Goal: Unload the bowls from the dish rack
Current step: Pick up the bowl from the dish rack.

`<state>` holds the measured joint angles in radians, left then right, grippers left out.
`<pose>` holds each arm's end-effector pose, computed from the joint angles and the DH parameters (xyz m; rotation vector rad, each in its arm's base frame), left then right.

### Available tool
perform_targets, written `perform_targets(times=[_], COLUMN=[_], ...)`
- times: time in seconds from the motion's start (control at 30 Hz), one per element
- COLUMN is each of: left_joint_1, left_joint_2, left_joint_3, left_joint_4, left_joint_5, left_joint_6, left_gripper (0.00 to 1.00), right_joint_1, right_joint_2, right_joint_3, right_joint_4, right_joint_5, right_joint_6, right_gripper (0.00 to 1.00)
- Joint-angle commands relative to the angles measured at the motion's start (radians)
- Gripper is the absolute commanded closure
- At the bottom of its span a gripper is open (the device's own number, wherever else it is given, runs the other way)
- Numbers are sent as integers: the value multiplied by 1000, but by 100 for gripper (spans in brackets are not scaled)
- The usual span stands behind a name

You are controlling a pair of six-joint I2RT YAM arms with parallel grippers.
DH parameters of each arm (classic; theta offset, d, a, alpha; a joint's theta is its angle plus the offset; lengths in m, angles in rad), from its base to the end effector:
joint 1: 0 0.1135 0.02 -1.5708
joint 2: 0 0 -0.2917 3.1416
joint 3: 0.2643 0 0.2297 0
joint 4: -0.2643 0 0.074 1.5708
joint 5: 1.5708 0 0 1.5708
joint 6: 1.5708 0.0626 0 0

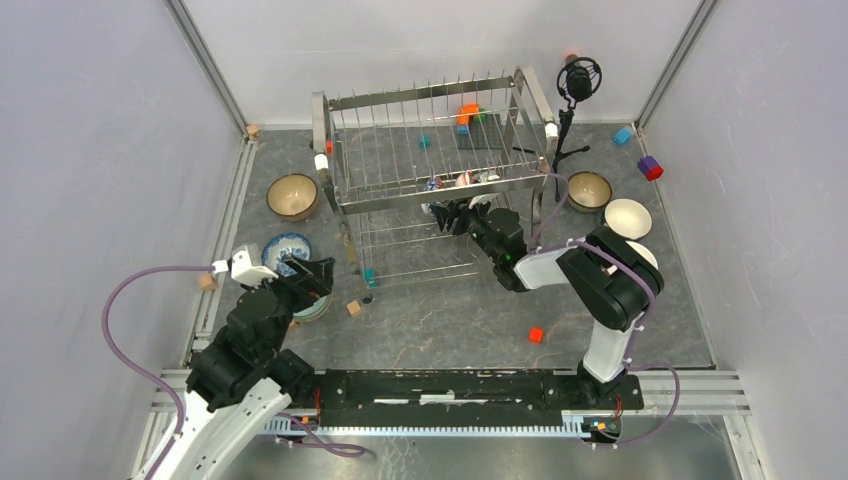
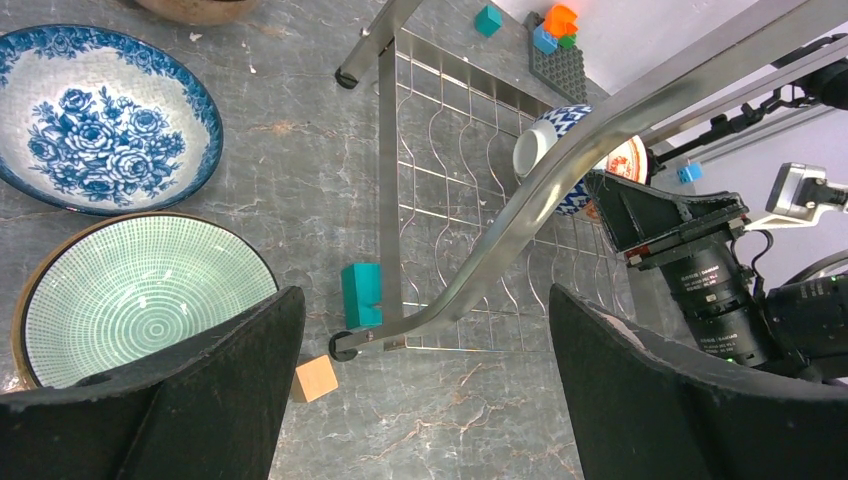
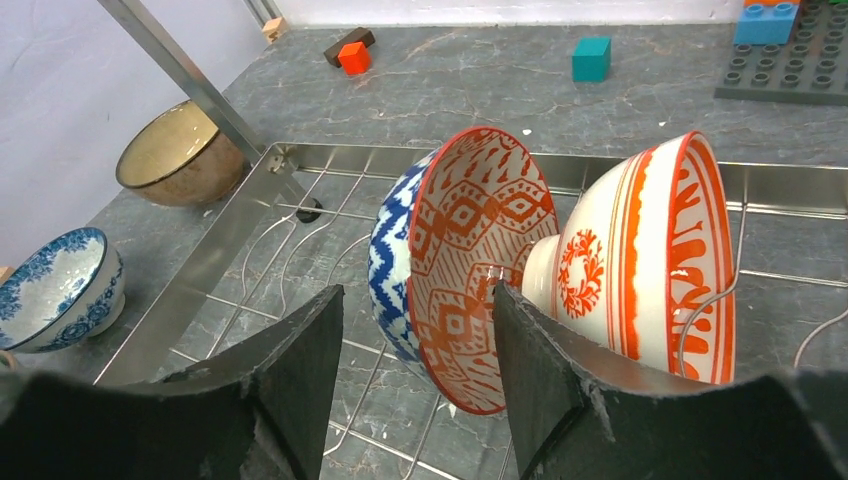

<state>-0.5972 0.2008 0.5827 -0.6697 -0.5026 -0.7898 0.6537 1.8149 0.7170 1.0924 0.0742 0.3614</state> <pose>0.0509 0.0018 0.2734 -0.5221 1.7772 -0.5094 0.3055 0.2282 0.2257 -0.1771 1.6150 0.7321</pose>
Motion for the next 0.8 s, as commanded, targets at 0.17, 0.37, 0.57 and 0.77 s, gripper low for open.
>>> perform_targets(times=[0.17, 0.37, 0.57, 0.77], left_joint_1=[-3, -3, -3, -3], left_joint_2=[-9, -10, -6, -5], left_joint_3=[-2, -4, -4, -4], left_joint_4=[42, 46, 47, 46], left_joint_5=[-7, -4, -1, -1], left_joint_6=[26, 26, 26, 27], left_gripper=[4, 4, 4, 4], right_joint_1=[-5, -7, -18, -35], right_joint_2=[67, 106, 122, 119], right_joint_3=[97, 137, 123, 101], right_joint_4=[-60, -107, -44, 48], right_joint_5=[-130, -165, -209, -273], right_joint_6=[56, 64, 125, 193], right_gripper=[44, 59, 79, 95])
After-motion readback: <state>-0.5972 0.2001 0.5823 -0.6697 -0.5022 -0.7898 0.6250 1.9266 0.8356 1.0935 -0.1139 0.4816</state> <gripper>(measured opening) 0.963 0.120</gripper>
